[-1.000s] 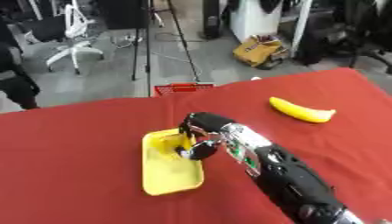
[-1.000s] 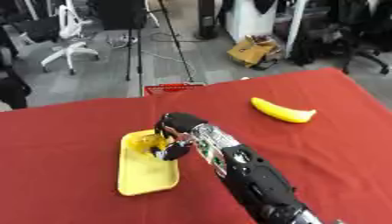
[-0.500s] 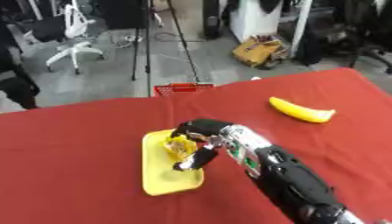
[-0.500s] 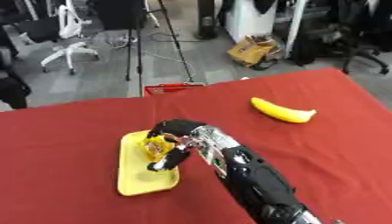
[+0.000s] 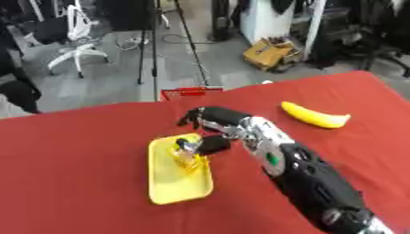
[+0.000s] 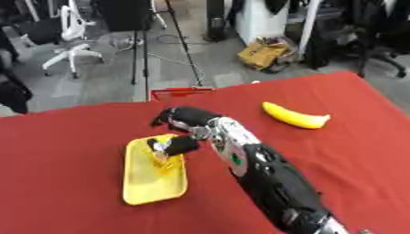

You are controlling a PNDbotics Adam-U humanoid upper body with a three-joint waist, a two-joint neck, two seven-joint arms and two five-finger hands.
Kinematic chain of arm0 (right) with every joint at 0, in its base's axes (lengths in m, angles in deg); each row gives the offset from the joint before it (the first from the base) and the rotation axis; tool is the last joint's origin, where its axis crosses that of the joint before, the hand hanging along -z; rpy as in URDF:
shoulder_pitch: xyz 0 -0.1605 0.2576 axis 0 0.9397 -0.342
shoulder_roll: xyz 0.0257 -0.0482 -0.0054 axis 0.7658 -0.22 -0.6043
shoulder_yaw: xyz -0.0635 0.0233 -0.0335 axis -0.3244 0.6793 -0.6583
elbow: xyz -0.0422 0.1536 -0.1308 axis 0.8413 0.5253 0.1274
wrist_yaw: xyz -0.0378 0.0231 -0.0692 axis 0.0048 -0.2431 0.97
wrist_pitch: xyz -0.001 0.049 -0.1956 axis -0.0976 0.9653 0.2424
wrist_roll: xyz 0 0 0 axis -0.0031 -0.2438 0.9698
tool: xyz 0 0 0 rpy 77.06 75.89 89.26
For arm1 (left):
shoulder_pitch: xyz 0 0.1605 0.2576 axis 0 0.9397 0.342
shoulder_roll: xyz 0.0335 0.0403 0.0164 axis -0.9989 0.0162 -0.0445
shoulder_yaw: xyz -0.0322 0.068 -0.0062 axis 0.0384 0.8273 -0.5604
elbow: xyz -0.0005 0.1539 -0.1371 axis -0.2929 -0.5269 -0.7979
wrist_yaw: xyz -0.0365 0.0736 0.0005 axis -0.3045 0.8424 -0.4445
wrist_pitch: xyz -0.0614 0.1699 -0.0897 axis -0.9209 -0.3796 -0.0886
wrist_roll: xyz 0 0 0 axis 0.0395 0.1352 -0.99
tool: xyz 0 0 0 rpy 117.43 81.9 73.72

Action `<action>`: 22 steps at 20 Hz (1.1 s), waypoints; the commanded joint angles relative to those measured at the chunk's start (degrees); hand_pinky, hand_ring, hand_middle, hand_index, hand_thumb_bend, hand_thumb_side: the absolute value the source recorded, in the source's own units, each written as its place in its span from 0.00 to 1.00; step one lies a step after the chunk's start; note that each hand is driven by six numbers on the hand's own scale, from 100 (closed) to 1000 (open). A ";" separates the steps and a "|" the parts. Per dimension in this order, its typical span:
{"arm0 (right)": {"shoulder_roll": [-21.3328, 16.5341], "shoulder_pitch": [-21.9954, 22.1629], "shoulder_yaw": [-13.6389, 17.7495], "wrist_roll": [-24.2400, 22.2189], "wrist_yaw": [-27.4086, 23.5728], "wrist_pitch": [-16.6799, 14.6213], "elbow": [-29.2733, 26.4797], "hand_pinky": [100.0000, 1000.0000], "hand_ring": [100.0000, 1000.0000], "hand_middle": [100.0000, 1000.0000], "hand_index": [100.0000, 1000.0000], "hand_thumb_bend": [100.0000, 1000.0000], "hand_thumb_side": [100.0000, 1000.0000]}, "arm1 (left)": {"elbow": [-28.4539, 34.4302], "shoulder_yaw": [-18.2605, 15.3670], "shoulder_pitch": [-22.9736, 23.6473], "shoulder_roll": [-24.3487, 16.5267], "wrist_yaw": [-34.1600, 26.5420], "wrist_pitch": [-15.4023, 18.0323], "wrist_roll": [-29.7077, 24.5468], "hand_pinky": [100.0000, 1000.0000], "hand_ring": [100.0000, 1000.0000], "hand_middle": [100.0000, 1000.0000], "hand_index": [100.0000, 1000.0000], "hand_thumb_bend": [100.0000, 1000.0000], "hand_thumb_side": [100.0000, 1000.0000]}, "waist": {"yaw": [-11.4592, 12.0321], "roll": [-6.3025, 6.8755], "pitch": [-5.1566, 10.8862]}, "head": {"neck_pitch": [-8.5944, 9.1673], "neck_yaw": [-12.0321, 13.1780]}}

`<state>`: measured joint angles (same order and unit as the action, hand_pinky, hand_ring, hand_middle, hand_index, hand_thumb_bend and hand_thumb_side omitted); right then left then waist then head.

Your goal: Pick up objects on the table and place them in the box.

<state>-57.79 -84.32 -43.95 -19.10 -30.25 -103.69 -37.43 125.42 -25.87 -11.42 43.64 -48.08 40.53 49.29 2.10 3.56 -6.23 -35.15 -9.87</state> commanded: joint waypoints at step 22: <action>-16.78 22.29 16.48 14.96 -21.84 10.44 -21.37 0.64 0.64 0.70 0.78 0.08 0.66 | -0.19 -0.07 -0.38 -1.13 -1.35 0.69 -0.02 0.65 0.76 0.83 0.83 0.81 0.99 | -3.46 -0.54 0.68 | 1.32 4.33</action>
<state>-72.63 -61.55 -28.59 -4.46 -52.68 -93.41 -57.86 124.69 -25.86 -11.32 43.60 -49.25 40.98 49.34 -1.31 3.56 -6.23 -34.43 -5.76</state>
